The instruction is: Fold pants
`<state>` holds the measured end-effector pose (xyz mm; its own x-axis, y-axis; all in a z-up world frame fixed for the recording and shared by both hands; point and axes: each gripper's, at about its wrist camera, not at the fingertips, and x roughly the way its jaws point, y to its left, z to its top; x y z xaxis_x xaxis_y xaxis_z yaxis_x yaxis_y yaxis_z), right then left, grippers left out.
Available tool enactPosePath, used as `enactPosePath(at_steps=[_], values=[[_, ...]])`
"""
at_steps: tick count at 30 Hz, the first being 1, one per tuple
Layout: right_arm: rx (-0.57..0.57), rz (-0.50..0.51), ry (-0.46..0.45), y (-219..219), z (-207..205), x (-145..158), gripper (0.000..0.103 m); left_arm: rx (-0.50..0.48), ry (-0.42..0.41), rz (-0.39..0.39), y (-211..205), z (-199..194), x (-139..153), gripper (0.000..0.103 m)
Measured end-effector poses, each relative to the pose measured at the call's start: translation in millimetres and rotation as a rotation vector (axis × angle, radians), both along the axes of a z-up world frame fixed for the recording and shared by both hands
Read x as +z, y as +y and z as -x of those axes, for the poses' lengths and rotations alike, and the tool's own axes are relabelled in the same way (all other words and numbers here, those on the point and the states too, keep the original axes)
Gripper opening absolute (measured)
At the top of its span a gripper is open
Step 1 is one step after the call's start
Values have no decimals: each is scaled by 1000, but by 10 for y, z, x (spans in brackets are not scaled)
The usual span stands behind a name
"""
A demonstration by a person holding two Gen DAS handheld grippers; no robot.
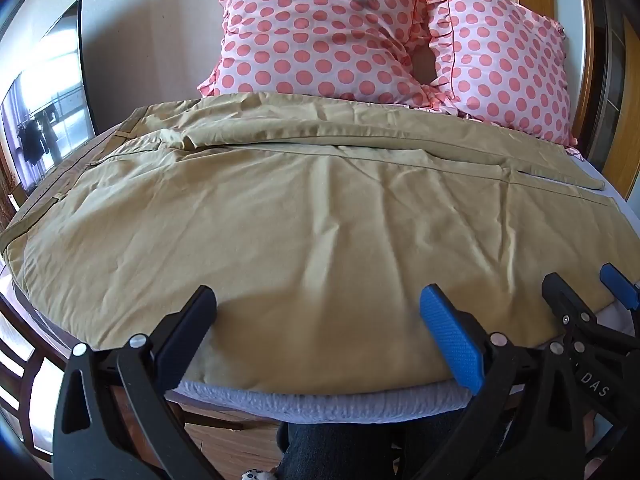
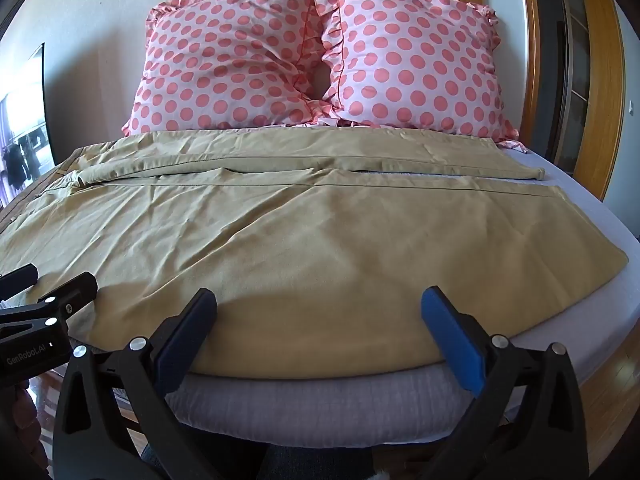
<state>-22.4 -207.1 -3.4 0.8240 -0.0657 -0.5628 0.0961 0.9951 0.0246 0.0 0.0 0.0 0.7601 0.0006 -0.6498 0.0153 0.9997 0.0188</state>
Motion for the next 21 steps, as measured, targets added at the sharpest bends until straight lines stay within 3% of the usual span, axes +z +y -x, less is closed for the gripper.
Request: enactPosePath(at_steps=[21], values=[[0, 1, -4, 4, 5, 2, 102, 0, -12, 0, 0, 5, 2, 101]])
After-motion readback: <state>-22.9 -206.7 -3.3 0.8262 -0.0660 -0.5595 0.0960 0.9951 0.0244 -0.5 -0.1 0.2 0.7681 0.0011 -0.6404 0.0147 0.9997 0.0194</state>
